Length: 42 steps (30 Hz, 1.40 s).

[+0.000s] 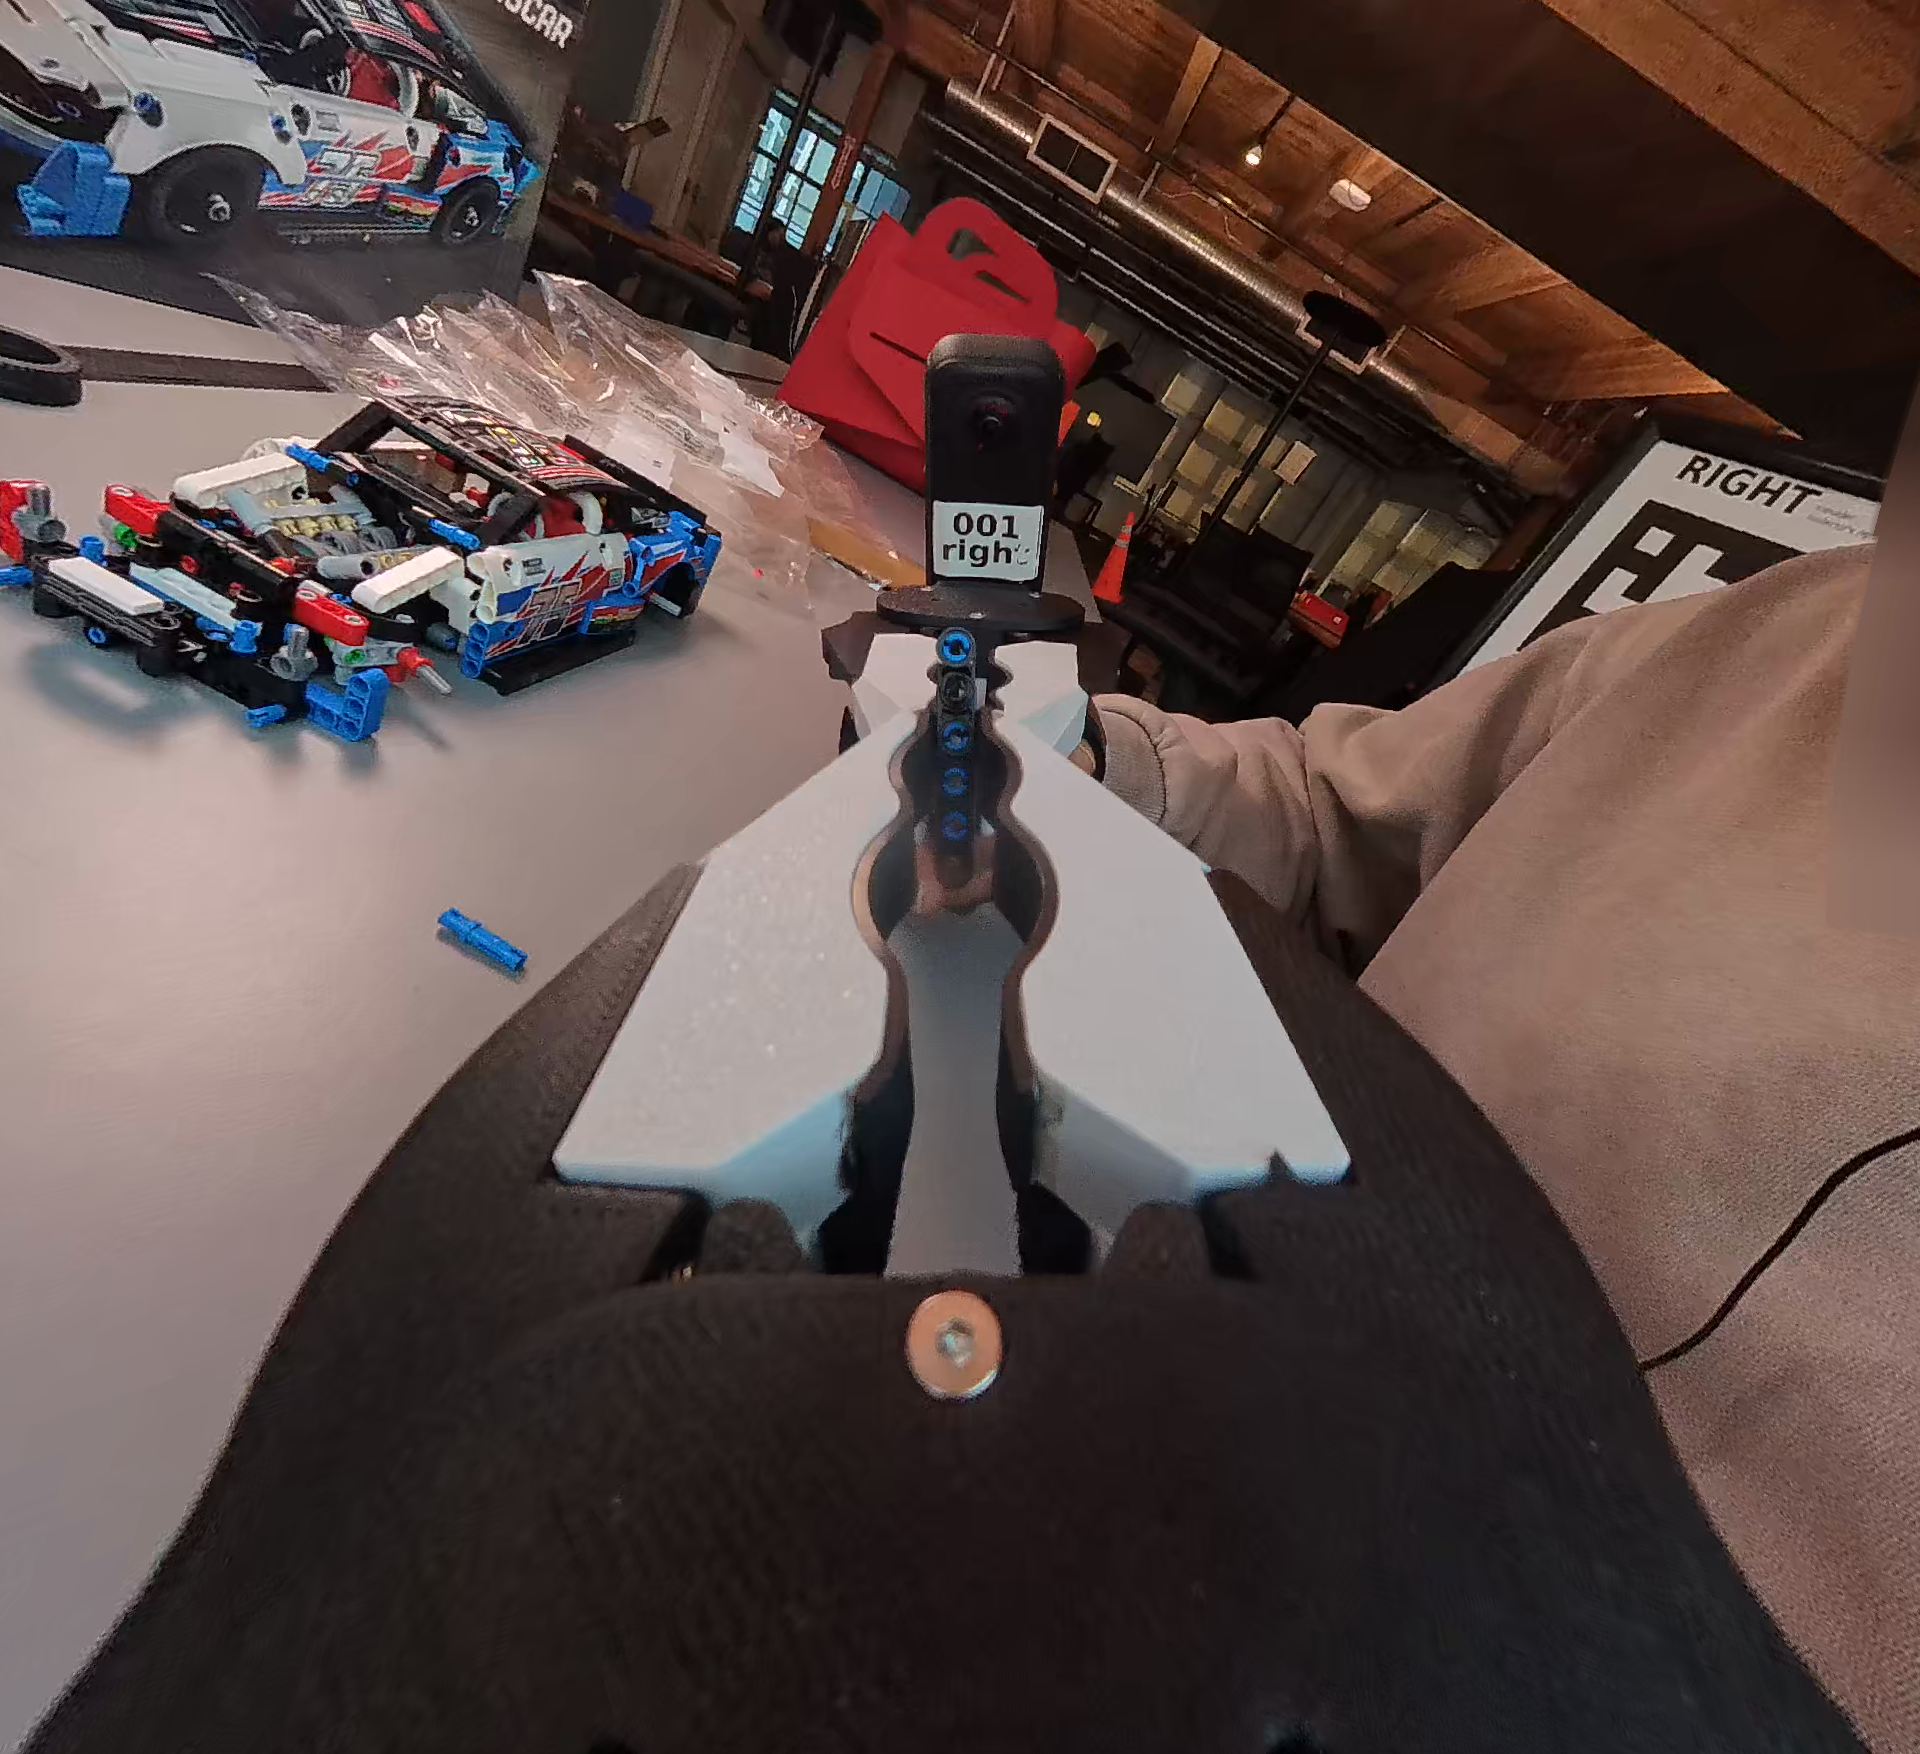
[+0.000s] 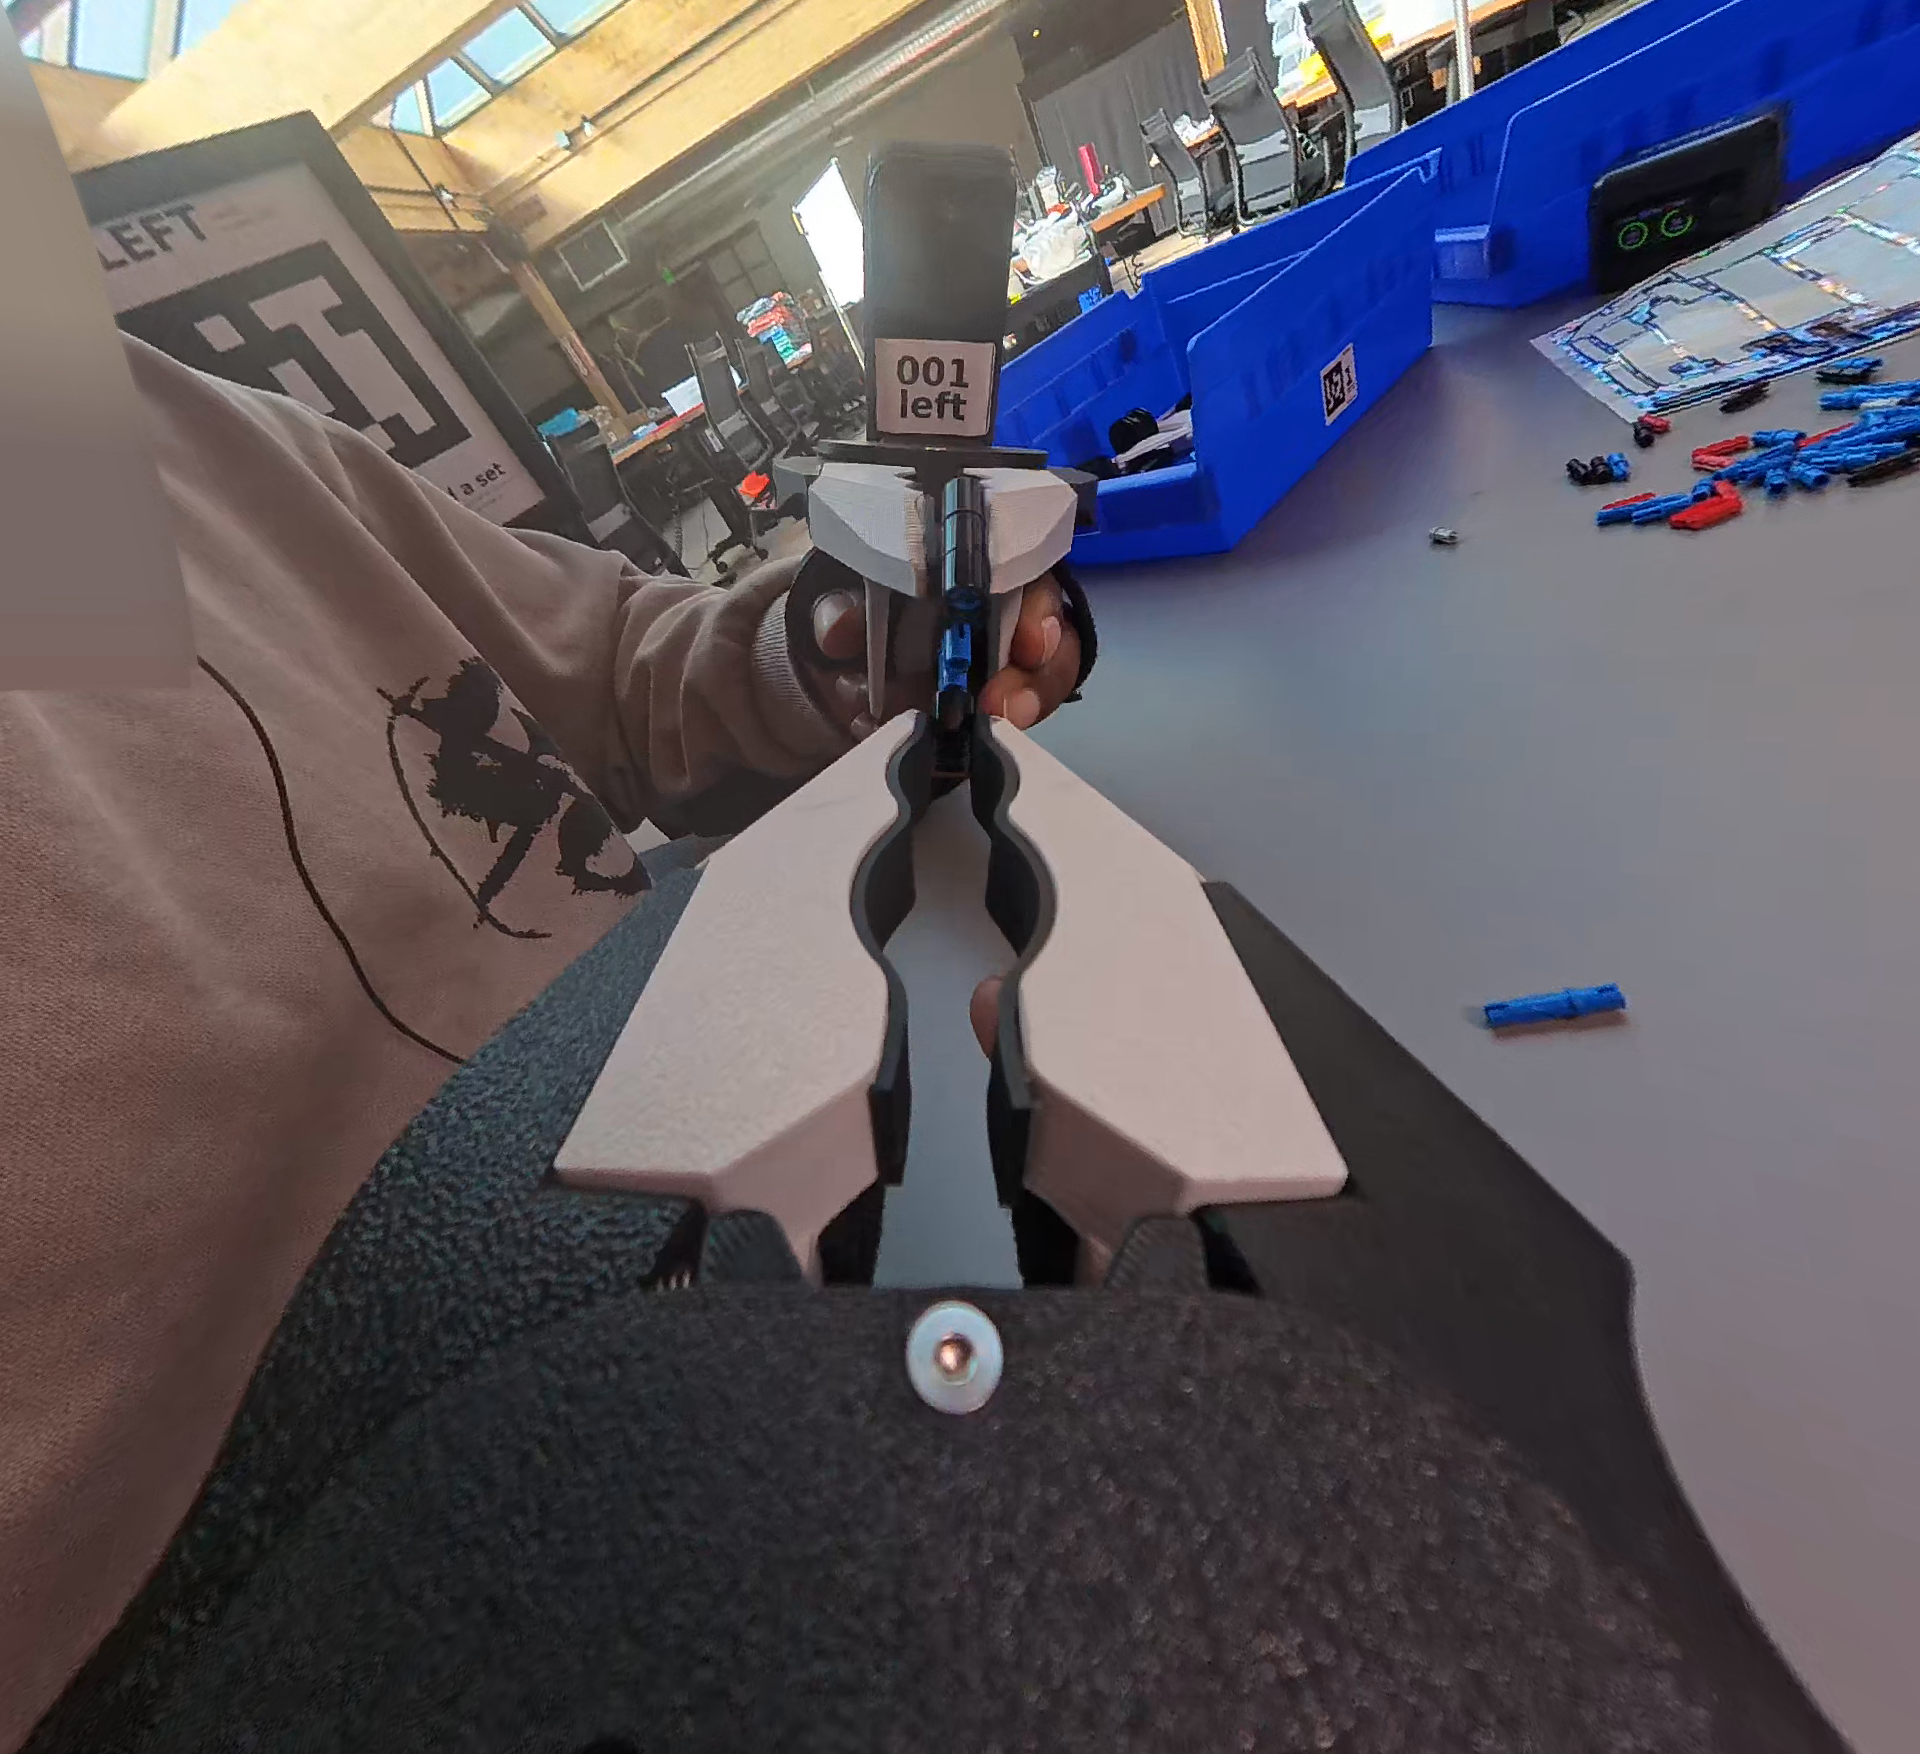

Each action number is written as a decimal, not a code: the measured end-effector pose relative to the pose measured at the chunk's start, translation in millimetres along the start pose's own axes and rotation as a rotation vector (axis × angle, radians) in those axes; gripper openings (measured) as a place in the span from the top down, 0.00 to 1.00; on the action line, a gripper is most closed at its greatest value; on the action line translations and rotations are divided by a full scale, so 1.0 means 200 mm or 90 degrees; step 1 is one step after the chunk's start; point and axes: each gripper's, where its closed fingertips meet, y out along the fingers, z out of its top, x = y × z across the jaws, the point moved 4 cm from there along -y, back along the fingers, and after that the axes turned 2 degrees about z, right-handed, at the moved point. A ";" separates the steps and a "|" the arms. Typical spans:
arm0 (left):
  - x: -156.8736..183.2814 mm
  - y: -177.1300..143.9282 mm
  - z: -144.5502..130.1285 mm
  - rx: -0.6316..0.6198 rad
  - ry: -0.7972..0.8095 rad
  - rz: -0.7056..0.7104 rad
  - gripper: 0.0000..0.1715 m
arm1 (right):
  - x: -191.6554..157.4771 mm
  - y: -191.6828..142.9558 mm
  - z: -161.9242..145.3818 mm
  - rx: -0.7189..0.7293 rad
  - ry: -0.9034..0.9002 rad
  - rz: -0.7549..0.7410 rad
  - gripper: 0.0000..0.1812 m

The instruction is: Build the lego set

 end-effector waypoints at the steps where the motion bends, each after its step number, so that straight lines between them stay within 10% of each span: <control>1: -0.01 0.00 0.00 -0.010 0.004 0.003 0.97 | 0.00 -0.01 0.00 -0.001 -0.001 -0.004 0.97; 42: -0.05 0.03 -0.44 -0.500 0.146 0.020 0.97 | 0.03 -0.03 -0.35 -0.425 -0.086 -0.025 0.97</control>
